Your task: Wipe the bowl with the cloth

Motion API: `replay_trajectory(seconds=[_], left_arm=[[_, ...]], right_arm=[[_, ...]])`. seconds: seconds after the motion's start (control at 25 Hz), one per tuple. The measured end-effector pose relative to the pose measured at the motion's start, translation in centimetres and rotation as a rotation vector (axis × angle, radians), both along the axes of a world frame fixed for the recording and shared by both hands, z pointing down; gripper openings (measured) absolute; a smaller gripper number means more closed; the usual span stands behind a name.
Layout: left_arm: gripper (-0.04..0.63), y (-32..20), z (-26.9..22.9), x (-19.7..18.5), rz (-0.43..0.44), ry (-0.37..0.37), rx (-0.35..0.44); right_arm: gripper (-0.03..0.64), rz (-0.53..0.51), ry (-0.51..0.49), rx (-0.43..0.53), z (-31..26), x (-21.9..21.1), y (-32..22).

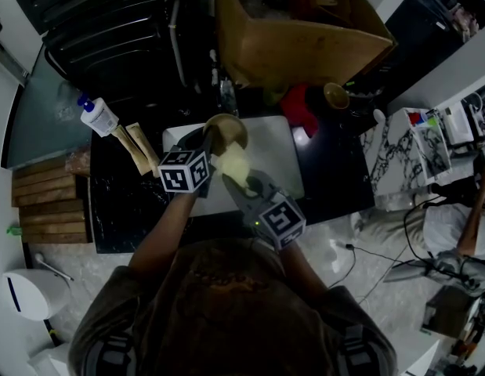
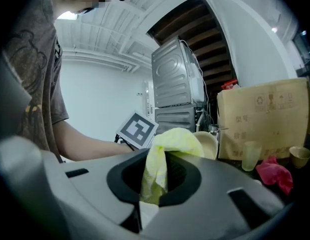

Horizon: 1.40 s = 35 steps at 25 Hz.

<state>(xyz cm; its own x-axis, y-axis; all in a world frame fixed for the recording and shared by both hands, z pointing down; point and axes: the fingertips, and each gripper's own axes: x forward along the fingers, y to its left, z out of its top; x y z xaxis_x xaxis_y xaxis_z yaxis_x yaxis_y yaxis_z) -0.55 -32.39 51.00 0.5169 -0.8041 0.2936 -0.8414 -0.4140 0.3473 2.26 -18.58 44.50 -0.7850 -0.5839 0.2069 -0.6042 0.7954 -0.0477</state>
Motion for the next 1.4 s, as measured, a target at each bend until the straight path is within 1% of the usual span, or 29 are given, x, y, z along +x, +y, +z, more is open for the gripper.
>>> replay_trajectory(seconds=[0.2,0.36,0.6,0.76,0.96,1.16,1.4], left_arm=[[0.02,0.3,0.0,0.4,0.009,-0.011,0.001],[0.02,1.0,-0.5,1.2,0.036,-0.043,0.031],[0.02,2.4,-1.4,2.4,0.085,-0.12,0.092],[0.021,2.9,-1.5,2.5,0.09,-0.156,0.121],[0.023,3.4,-1.7,2.9,0.105,-0.267,0.177],[0.026,3.6,-1.6,3.2,0.118,-0.312,0.192],[0.026,3.7,-1.0,3.6,0.157,-0.394,0.208]], right_arm=[[0.018,-0.016,0.002,-0.016,0.4,-0.3,-0.2],[0.018,-0.017,0.031,-0.037,1.2,-0.3,-1.5],[0.018,0.008,0.077,-0.057,1.9,0.3,-3.9],[0.018,0.019,0.11,-0.056,2.1,0.3,-5.0],[0.018,0.054,0.167,-0.07,2.9,0.5,-6.3],[0.018,0.086,0.188,-0.081,3.0,0.9,-7.2],[0.018,0.112,0.222,-0.06,3.5,1.4,-7.9]])
